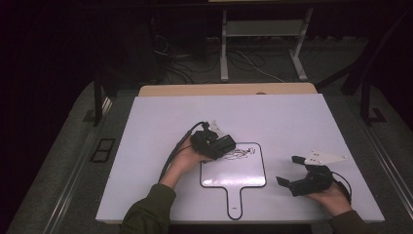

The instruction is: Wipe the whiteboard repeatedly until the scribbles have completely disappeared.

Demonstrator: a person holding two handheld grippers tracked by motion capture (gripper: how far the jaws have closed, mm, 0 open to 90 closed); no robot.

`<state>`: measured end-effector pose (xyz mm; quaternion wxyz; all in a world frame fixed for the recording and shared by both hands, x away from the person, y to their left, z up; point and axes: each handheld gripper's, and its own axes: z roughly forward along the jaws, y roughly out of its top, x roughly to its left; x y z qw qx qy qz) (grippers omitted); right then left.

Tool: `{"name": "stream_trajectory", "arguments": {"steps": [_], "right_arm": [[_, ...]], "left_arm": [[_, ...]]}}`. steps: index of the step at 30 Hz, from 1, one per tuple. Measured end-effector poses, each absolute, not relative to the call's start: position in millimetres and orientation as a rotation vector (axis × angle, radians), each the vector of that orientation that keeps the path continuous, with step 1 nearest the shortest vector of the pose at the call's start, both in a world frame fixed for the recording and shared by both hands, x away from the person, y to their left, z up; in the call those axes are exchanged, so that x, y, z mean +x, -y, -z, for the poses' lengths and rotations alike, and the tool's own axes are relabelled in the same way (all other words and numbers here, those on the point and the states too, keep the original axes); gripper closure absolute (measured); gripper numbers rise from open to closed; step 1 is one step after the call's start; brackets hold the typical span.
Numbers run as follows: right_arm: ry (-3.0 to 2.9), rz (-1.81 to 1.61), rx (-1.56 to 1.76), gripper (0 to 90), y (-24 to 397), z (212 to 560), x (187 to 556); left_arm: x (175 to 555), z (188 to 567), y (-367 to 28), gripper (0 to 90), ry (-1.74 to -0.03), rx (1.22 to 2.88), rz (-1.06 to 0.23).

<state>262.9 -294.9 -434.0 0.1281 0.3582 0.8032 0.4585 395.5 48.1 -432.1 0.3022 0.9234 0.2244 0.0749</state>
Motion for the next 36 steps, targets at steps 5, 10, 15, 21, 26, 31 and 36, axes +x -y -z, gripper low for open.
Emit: {"name": "stream_trajectory", "arguments": {"steps": [5, 10, 15, 21, 26, 31, 36], "right_arm": [[-2.337, -1.333, 1.044, 0.0, 295, 434, 263], [-2.337, -1.333, 1.042, 0.0, 295, 434, 263], [-2.339, -1.33, 1.042, 0.0, 294, 435, 264], [-2.337, -1.333, 1.045, 0.0, 295, 434, 263], [-2.337, -1.332, 1.042, 0.0, 295, 434, 263], [-2.338, -1.332, 1.043, 0.0, 295, 434, 263], [-2.338, -1.331, 1.045, 0.0, 294, 434, 263]], "left_arm": [[402, 433, -56, 39.5, -0.66, 2.416, -0.233], [406, 434, -62, 39.5, -0.704, 2.403, -0.253], [395, 433, -50, 39.5, -0.633, 2.436, -0.23], [391, 432, -46, 39.5, -0.596, 2.446, -0.207], [403, 435, -60, 39.6, -0.687, 2.396, -0.252], [402, 434, -61, 39.5, -0.694, 2.406, -0.26], [386, 433, -49, 39.5, -0.601, 2.44, -0.215]]}}
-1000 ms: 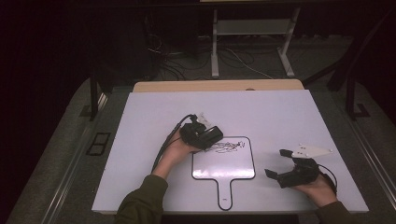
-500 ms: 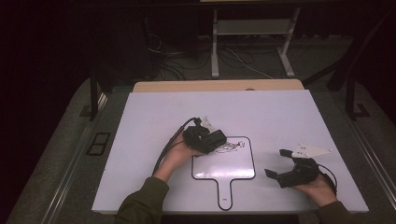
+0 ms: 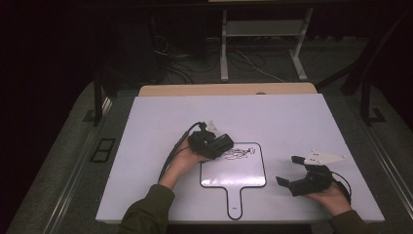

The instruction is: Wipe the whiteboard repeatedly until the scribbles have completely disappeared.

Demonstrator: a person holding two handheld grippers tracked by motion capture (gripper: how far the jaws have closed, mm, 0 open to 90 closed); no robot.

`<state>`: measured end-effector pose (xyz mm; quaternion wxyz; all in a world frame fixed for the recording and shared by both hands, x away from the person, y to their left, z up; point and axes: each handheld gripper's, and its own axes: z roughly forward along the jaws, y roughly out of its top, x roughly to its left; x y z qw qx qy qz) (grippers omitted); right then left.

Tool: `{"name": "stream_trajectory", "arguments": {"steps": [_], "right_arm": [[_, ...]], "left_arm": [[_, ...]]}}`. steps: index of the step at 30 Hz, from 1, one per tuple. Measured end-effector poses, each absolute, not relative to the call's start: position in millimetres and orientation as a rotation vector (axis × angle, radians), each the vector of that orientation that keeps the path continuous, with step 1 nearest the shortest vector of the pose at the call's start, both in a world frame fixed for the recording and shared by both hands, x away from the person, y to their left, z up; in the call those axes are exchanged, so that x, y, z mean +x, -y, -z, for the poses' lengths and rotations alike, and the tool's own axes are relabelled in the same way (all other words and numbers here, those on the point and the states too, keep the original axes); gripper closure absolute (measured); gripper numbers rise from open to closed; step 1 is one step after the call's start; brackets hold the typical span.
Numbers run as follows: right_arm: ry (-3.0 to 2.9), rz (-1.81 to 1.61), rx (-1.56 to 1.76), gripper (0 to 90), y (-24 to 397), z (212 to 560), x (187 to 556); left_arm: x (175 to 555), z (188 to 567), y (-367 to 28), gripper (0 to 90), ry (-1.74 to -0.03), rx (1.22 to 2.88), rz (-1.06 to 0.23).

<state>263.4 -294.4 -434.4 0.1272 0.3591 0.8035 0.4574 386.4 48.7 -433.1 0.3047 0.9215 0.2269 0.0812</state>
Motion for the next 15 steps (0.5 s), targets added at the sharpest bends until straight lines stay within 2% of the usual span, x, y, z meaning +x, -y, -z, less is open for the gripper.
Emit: {"name": "stream_trajectory", "arguments": {"steps": [10, 15], "right_arm": [[-2.34, -1.325, 1.046, 0.0, 295, 435, 264], [-2.337, -1.33, 1.046, 0.0, 295, 434, 264]], "left_arm": [[399, 435, -63, 39.6, -0.7, 2.389, -0.257], [381, 433, -50, 39.6, -0.579, 2.447, -0.206]]}}
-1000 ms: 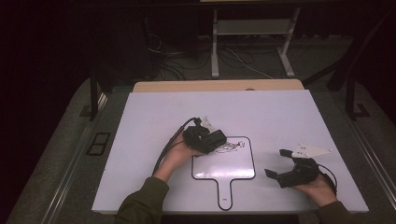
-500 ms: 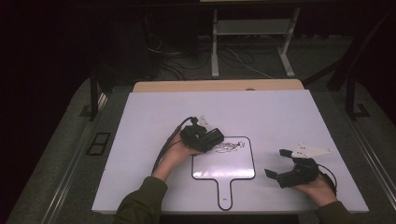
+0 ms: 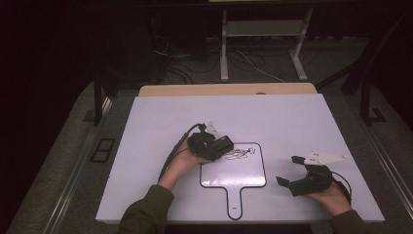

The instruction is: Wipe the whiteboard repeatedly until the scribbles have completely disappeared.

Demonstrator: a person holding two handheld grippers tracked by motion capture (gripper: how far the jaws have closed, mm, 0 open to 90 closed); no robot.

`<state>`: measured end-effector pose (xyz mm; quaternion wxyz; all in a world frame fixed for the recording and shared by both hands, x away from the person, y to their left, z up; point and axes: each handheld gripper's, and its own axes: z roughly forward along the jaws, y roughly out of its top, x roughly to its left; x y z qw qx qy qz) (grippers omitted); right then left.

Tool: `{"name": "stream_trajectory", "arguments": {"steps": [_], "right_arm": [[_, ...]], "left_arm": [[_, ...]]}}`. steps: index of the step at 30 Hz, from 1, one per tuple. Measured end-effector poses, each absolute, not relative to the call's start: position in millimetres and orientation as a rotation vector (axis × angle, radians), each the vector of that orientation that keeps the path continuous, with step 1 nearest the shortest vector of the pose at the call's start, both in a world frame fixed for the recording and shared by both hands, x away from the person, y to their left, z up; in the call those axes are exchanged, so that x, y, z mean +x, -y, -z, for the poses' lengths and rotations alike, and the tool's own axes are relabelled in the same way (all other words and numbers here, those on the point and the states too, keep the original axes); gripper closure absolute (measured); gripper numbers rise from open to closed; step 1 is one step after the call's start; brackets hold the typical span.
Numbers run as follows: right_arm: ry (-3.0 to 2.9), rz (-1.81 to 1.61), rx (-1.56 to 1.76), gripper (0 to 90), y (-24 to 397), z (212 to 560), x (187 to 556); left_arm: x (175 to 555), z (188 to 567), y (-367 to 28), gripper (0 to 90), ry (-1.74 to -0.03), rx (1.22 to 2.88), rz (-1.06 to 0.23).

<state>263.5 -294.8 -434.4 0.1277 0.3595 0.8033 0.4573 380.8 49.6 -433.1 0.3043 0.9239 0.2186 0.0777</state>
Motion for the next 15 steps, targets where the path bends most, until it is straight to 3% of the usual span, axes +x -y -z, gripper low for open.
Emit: {"name": "stream_trajectory", "arguments": {"steps": [8, 15], "right_arm": [[-2.339, -1.327, 1.044, 0.0, 294, 434, 263], [-2.341, -1.326, 1.047, 0.0, 294, 435, 264]], "left_arm": [[402, 436, -66, 39.6, -0.71, 2.382, -0.253], [381, 433, -50, 39.6, -0.571, 2.452, -0.195]]}}
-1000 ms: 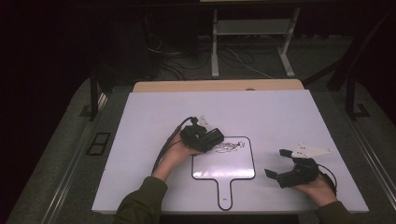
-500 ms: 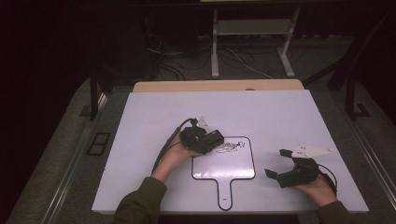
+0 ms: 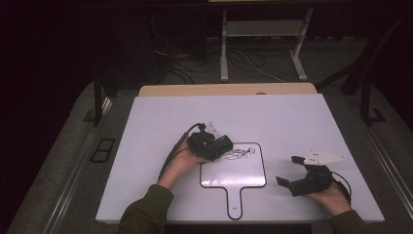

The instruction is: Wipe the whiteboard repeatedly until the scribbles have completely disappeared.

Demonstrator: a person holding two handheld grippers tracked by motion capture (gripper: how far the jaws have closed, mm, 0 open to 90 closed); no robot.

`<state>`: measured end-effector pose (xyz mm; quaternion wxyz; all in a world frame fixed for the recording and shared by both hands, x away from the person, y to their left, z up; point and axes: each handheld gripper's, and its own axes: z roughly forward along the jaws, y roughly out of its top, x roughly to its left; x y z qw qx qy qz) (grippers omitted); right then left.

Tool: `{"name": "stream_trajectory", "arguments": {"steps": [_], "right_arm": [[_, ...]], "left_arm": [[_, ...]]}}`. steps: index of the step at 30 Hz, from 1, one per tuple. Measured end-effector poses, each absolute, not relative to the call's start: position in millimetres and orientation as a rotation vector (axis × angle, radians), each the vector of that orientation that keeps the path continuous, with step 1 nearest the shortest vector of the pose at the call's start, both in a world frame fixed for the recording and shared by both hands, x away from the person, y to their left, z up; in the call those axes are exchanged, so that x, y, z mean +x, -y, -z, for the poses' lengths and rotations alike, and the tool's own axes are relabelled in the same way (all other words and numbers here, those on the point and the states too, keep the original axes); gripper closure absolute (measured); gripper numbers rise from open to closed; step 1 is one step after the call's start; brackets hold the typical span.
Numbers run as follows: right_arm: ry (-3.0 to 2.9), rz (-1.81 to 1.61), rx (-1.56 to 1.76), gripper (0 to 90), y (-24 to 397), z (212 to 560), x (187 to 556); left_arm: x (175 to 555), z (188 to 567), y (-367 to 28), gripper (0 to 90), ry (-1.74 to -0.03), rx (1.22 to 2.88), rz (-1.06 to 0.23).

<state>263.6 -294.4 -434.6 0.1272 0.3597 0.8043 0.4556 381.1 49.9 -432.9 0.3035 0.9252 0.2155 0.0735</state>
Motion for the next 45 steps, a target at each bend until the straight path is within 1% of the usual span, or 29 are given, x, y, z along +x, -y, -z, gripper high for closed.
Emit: {"name": "stream_trajectory", "arguments": {"steps": [3, 8, 12, 14, 19, 21, 26, 27, 30, 34, 36, 42, 45], "right_arm": [[-2.336, -1.33, 1.045, 0.0, 295, 434, 263], [-2.34, -1.325, 1.044, 0.0, 294, 435, 263], [-2.342, -1.323, 1.047, 0.0, 295, 435, 264], [-2.341, -1.324, 1.045, 0.0, 295, 435, 264], [-2.34, -1.325, 1.046, 0.0, 294, 435, 263], [-2.338, -1.326, 1.044, 0.0, 295, 435, 263], [-2.337, -1.327, 1.047, 0.0, 295, 434, 263], [-2.337, -1.328, 1.047, 0.0, 296, 434, 263], [-2.337, -1.328, 1.044, 0.0, 296, 434, 263], [-2.339, -1.327, 1.044, 0.0, 295, 435, 263], [-2.338, -1.328, 1.044, 0.0, 295, 434, 263], [-2.339, -1.328, 1.044, 0.0, 295, 435, 263], [-2.339, -1.329, 1.042, 0.0, 295, 435, 263]], "left_arm": [[380, 433, -48, 39.6, -0.558, 2.455, -0.193], [400, 435, -62, 39.6, -0.667, 2.398, -0.236], [404, 436, -68, 39.6, -0.703, 2.383, -0.24], [399, 435, -65, 39.6, -0.678, 2.406, -0.243], [382, 433, -54, 39.6, -0.568, 2.461, -0.204], [385, 433, -57, 39.6, -0.591, 2.441, -0.201], [402, 435, -76, 39.6, -0.705, 2.387, -0.257], [403, 435, -79, 39.6, -0.715, 2.39, -0.251], [399, 434, -76, 39.6, -0.705, 2.405, -0.256], [382, 433, -70, 39.6, -0.63, 2.434, -0.216], [381, 433, -72, 39.6, -0.62, 2.446, -0.212], [399, 435, -87, 39.6, -0.725, 2.382, -0.253], [396, 435, -86, 39.6, -0.72, 2.393, -0.25]]}}
